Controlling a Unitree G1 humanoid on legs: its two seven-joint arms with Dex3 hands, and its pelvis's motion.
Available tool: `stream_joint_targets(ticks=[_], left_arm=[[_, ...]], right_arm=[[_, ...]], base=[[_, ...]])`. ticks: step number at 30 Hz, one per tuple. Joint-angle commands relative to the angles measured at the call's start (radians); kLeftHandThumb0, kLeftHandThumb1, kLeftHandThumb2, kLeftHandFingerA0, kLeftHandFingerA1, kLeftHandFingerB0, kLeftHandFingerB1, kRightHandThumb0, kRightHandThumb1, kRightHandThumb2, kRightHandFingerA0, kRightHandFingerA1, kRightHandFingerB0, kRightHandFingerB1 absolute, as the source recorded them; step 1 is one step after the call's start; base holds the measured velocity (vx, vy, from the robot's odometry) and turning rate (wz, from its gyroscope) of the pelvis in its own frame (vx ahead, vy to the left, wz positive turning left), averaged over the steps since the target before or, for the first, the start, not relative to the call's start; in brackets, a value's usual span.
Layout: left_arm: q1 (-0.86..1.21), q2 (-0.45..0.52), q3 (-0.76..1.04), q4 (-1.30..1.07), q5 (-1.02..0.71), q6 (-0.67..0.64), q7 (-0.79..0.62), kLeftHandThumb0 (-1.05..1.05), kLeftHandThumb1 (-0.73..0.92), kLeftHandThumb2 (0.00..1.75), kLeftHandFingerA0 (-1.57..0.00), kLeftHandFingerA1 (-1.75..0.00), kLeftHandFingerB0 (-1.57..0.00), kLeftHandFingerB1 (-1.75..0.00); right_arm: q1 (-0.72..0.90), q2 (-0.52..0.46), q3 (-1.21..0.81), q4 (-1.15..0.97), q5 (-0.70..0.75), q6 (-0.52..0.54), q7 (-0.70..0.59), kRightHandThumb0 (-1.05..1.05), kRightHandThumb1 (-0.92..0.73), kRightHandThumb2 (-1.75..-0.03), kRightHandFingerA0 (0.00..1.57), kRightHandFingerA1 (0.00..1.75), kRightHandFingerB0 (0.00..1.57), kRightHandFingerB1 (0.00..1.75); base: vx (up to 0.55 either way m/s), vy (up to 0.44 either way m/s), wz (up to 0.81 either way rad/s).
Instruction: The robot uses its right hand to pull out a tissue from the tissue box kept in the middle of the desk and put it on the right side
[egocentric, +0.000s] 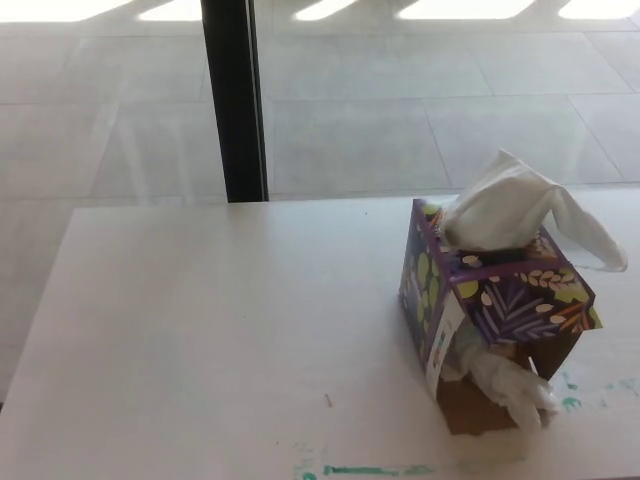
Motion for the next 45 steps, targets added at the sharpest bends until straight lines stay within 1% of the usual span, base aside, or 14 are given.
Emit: stream_joint_targets(ticks=[1, 10, 13, 14, 15, 20, 27, 29, 31, 32, 33, 36, 42, 45], left_arm=[[-0.006, 0.02, 0.01, 0.014, -0.021, 0.011, -0.044, -0.78, 0.92, 0.72, -0.62, -0.57, -0.45, -0.45], [0.005, 0.015, 0.007, 0.028, -0.017, 0.005, -0.036, -0.79, 0.92, 0.71, -0.63, -0.6, -0.46, -0.46], [0.007, 0.015, 0.007, 0.027, -0.017, 0.001, -0.041, -0.78, 0.92, 0.72, -0.62, -0.6, -0.45, -0.47], [0.004, 0.014, 0.012, 0.033, -0.021, 0.006, -0.043, -0.77, 0.92, 0.71, -0.64, -0.61, -0.46, -0.47], [0.005, 0.014, 0.01, 0.034, -0.019, 0.002, -0.043, -0.77, 0.92, 0.71, -0.63, -0.6, -0.46, -0.47], [0.021, 0.012, 0.019, 0.033, -0.029, 0.007, -0.042, -0.77, 0.92, 0.7, -0.64, -0.59, -0.46, -0.46], [0.04, 0.013, 0.021, 0.026, -0.031, -0.01, -0.059, -0.79, 0.92, 0.71, -0.61, -0.58, -0.44, -0.46], [0.053, 0.017, 0.015, 0.02, -0.024, -0.017, -0.058, -0.75, 0.74, 1.12, -0.56, -0.65, -0.41, -0.57], [0.06, 0.015, 0.011, 0.019, -0.02, -0.02, -0.053, -0.76, 0.74, 1.13, -0.56, -0.65, -0.42, -0.57], [0.059, 0.013, 0.011, 0.024, -0.019, -0.018, -0.052, -0.8, 0.92, 0.73, -0.58, -0.54, -0.42, -0.44], [0.056, 0.012, 0.016, 0.033, -0.024, -0.011, -0.055, -0.76, 0.74, 1.12, -0.55, -0.65, -0.4, -0.56], [0.057, 0.009, 0.023, 0.032, -0.03, -0.009, -0.046, -0.77, 0.92, 0.71, -0.6, -0.55, -0.45, -0.46], [0.063, 0.01, 0.022, 0.028, -0.026, -0.014, -0.041, -0.74, 0.73, 1.11, -0.57, -0.66, -0.44, -0.58], [0.062, 0.01, 0.029, 0.032, -0.032, -0.011, -0.05, -0.78, 0.92, 0.72, -0.59, -0.56, -0.45, -0.45]], right_arm=[[-0.027, -0.071, -0.02, -0.017, 0.039, -0.136, 0.023, -0.63, -0.65, -0.59, 0.8, 0.83, 0.62, 0.54], [-0.117, -0.111, -0.074, -0.585, -0.008, -0.093, -0.149, -0.66, -0.69, -0.63, 0.64, 1.27, 0.45, 0.48], [-0.18, -0.144, -0.061, -0.682, -0.088, -0.041, -0.21, -0.68, -0.72, -0.62, 0.64, 1.14, 0.45, 0.47], [-0.22, -0.169, -0.046, -0.7, -0.134, -0.025, -0.231, -0.7, -0.62, -1.02, 0.73, 0.99, 0.37, 0.58], [-0.29, -0.176, -0.04, -0.715, -0.115, -0.04, -0.219, -0.59, -0.66, -0.6, 0.67, 1.03, 0.41, 0.42], [-0.44, -0.21, 0.023, -0.852, -0.157, 0.111, -0.186, -0.63, -0.56, -0.92, 0.59, 0.78, 0.3, 0.51], [-0.656, -0.245, 0.215, -0.901, -0.295, 0.24, -0.111, -0.66, -0.7, -0.61, 0.5, 0.49, 0.28, 0.33], [-0.706, -0.264, 0.305, -0.904, -0.363, 0.262, -0.064, -0.74, -0.59, -0.94, 0.35, 0.55, 0.17, 0.43], [-0.726, -0.275, 0.342, -0.907, -0.382, 0.273, -0.046, -0.73, -0.75, -0.63, 0.38, 0.44, 0.21, 0.28], [-0.746, -0.274, 0.371, -0.906, -0.395, 0.261, -0.036, -0.75, -0.58, -0.94, 0.35, 0.57, 0.18, 0.44], [-0.775, -0.269, 0.413, -0.905, -0.412, 0.247, -0.024, -0.77, -0.75, -0.63, 0.39, 0.45, 0.22, 0.28], [-0.833, -0.272, 0.51, -0.888, -0.472, 0.223, 0.007, -0.78, -0.76, -0.63, 0.37, 0.45, 0.22, 0.28], [-0.91, -0.268, 0.634, -0.866, -0.507, 0.232, 0.065, -0.81, -0.6, -0.97, 0.18, 0.53, 0.07, 0.41], [-0.96, -0.273, 0.705, -0.831, -0.539, 0.259, 0.115, -0.86, -0.62, -1.01, 0.11, 0.52, 0.06, 0.38]], base=[[0.0, 0.0, 0.0], [0.0, 0.0, -0.01], [0.0, 0.0, 0.0], [0.0, 0.0, 0.0], [0.0, 0.0, 0.0], [0.0, 0.0, 0.0], [0.0, 0.0, 0.0], [0.0, 0.0, 0.0], [0.0, 0.0, 0.0], [0.0, 0.0, 0.0], [0.0, 0.0, 0.0], [0.0, 0.0, 0.0], [0.0, 0.0, 0.0], [0.0, 0.0, 0.0]])
